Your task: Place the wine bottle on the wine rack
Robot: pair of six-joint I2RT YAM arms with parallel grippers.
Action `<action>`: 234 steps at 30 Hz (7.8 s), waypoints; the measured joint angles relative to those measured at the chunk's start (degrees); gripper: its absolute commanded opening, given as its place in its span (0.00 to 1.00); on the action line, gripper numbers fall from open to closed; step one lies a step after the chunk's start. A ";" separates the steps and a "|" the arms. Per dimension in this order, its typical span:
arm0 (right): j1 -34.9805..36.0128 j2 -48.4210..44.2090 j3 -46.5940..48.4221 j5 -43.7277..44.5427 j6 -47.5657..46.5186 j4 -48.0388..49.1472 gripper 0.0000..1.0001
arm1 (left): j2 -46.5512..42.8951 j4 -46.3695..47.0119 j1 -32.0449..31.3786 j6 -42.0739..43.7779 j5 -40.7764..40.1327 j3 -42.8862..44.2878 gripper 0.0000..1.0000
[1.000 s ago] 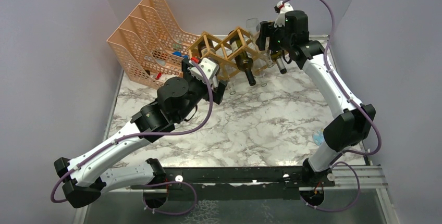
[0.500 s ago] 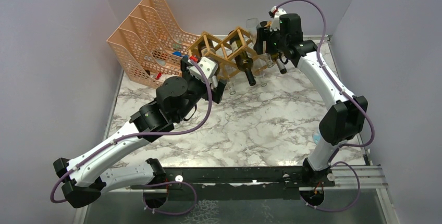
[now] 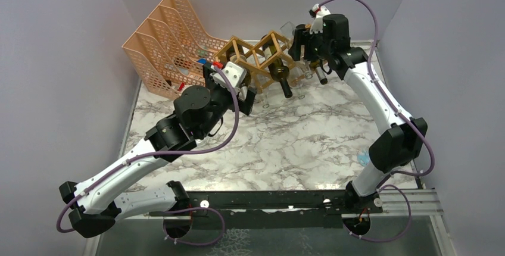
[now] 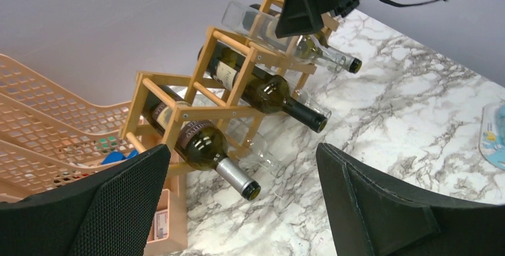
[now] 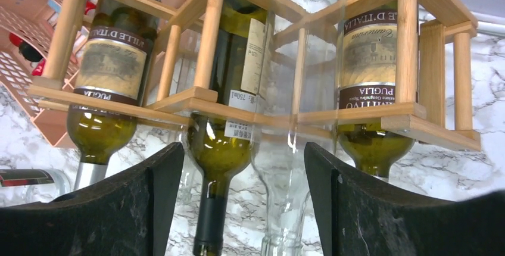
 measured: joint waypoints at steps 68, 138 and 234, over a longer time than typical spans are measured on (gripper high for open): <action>47.01 1.09 -27.30 11.65 -4.81 42.47 0.01 | -9.81 1.25 0.00 4.87 -12.52 8.98 0.99; 47.21 -6.93 -51.56 14.38 3.61 16.02 0.61 | 11.21 -9.46 32.00 -25.42 29.73 -25.68 0.93; 44.92 -25.59 -30.62 19.08 9.14 -0.48 0.01 | -9.07 -24.98 30.95 -38.25 4.98 -4.92 0.99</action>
